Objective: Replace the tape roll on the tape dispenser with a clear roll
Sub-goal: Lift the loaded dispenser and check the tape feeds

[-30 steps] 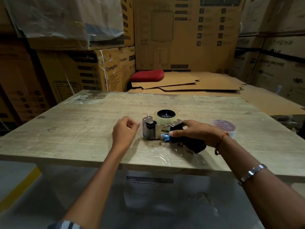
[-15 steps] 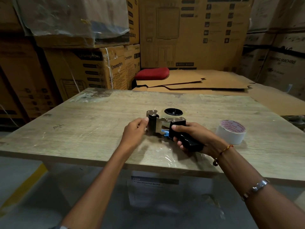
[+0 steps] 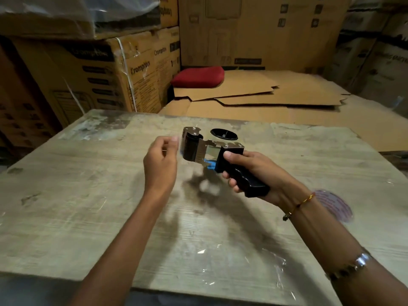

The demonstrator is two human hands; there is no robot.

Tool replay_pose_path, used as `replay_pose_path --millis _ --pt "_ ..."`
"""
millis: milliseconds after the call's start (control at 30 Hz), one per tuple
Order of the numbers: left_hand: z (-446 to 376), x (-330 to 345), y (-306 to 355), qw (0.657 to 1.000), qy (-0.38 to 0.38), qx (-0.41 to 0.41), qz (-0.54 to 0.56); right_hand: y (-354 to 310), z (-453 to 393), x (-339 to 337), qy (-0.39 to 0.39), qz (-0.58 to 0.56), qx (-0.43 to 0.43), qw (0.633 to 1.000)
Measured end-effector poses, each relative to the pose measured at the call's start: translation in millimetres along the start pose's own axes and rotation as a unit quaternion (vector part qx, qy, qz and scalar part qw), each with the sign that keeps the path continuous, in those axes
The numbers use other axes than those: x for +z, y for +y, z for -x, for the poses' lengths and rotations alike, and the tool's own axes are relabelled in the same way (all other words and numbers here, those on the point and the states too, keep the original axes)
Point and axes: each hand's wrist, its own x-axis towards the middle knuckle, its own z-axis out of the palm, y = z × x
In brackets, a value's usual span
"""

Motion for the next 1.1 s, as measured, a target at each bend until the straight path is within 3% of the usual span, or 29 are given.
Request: replay_pose_path --millis 100,300,400,600,867,967,1100 --pt "-9 -6 16 0.999 0.032 -0.031 -0.016 -28 -4 4 0.029 0.004 0.005 1.0" --pt "-19 -15 81 0.972 -0.091 -0.217 0.013 -81 16 17 0.057 0.016 0.055 0.997" --pt "-17 -13 119 0.956 -0.111 -0.271 0.017 -102 36 22 0.06 0.013 0.076 0.995" --pt "-8 -15 168 0.952 -0.123 -0.282 0.007 -135 68 16 0.065 -0.008 0.105 0.992" --pt "-3 -23 189 0.952 -0.081 -0.293 -0.034 -151 92 10 0.059 0.0 0.106 0.993" --pt "-5 -25 190 0.92 -0.11 -0.375 -0.009 -147 95 15 0.064 0.013 0.094 0.993" --pt "-14 -22 183 0.83 -0.182 -0.518 0.1 -141 97 20 0.089 0.082 0.059 0.991"
